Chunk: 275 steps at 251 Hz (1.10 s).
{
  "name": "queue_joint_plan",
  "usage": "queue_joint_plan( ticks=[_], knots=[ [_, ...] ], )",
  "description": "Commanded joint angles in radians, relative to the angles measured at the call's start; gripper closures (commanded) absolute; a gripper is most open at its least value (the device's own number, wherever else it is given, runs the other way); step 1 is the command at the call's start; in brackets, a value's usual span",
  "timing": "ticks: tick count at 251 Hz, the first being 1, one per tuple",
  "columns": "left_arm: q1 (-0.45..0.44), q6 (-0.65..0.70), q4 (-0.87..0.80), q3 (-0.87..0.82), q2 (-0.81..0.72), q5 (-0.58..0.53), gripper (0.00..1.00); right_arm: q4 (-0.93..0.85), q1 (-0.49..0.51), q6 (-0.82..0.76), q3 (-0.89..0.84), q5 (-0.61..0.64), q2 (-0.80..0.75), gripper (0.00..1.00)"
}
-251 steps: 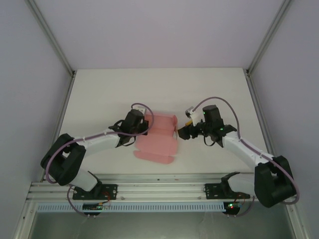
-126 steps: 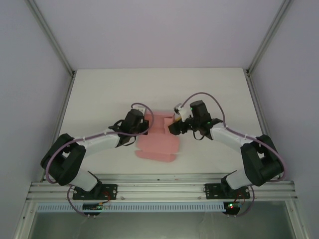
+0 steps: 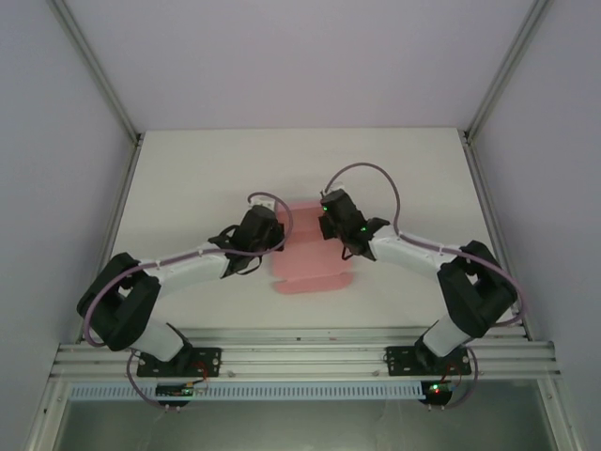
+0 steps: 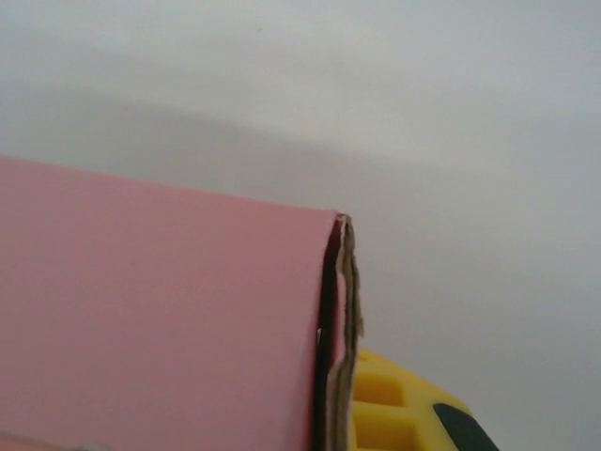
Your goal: Assemble paper box
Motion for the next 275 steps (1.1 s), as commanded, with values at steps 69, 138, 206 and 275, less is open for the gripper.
queue_joint_plan(
  ticks=[69,138,206,275],
  knots=[
    [0.004,-0.376,-0.538,0.142,0.048,-0.477,1.00,-0.749,-0.066,0.541,0.192,0.708,0.175,1.00],
    [0.012,-0.240,-0.388,0.143,0.072,-0.346,1.00,-0.257,-0.078,0.313,-0.006,0.471,0.016,0.98],
    [0.009,-0.067,-0.123,0.107,0.045,-0.071,1.00,0.291,-0.071,0.008,-0.254,-0.147,-0.211,0.34],
    [0.053,0.174,-0.260,0.226,0.065,0.060,1.00,0.224,-0.121,0.008,-0.302,-0.462,-0.376,0.02]
  ],
)
